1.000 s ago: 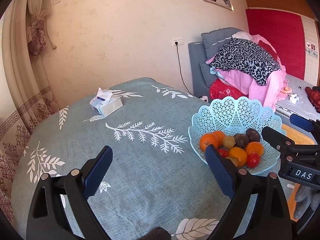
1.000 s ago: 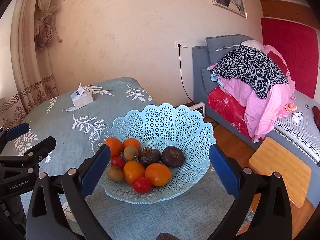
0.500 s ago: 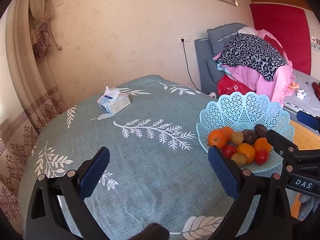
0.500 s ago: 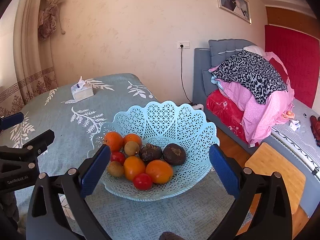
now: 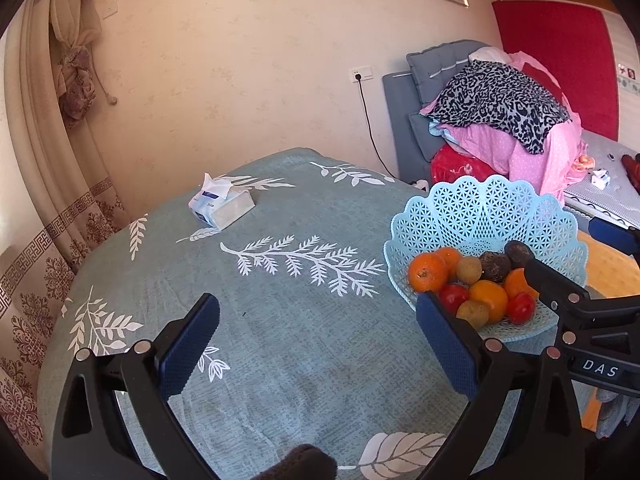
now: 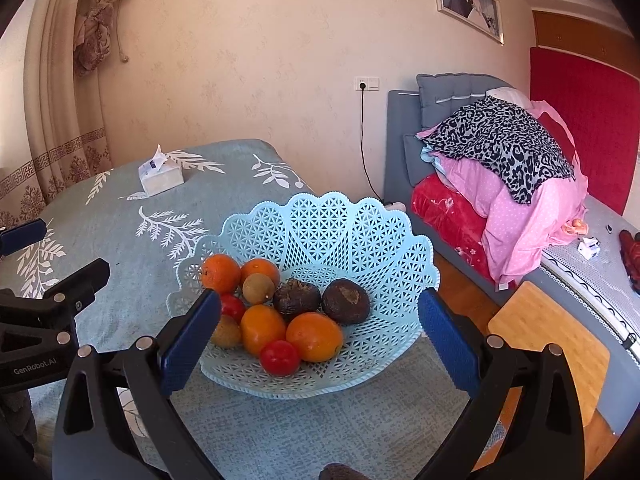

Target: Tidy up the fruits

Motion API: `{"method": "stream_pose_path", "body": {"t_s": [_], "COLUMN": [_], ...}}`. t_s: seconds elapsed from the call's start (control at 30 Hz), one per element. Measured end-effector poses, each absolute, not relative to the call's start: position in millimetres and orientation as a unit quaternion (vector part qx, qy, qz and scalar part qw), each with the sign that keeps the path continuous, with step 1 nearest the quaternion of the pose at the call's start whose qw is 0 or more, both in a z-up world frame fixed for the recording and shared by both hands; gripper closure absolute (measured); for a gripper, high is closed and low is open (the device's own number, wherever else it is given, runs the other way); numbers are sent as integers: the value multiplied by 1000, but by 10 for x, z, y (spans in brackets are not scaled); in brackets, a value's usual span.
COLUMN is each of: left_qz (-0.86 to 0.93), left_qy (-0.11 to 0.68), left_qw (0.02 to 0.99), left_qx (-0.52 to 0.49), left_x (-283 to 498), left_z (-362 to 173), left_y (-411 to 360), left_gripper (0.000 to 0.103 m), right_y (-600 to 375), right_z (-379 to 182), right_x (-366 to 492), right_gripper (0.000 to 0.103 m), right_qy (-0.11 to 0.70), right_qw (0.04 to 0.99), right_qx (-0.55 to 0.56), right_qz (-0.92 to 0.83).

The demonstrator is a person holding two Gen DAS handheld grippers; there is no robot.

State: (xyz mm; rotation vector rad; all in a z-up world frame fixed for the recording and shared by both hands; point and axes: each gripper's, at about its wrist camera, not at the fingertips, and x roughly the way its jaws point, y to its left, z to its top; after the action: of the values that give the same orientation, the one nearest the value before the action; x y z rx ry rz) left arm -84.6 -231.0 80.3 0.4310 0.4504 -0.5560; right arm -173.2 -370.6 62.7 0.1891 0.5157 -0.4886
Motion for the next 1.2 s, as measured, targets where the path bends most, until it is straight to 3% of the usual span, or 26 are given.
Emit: {"method": "stream_pose_path", "body": {"t_s": [1.2], "left_qz": [-279], "left_qy": [208], "left_qw": [906], "left_qx": [242], "left_x": [-921], "left_z": [682], "left_y": [-2470], "left_gripper": [5], "right_y": [-3760], "right_z": [506], "right_x": [-1728], "right_gripper": [3], "right_qy": [264], "right_qw": [926], "right_qx": [81], "right_qz": [-257]}}
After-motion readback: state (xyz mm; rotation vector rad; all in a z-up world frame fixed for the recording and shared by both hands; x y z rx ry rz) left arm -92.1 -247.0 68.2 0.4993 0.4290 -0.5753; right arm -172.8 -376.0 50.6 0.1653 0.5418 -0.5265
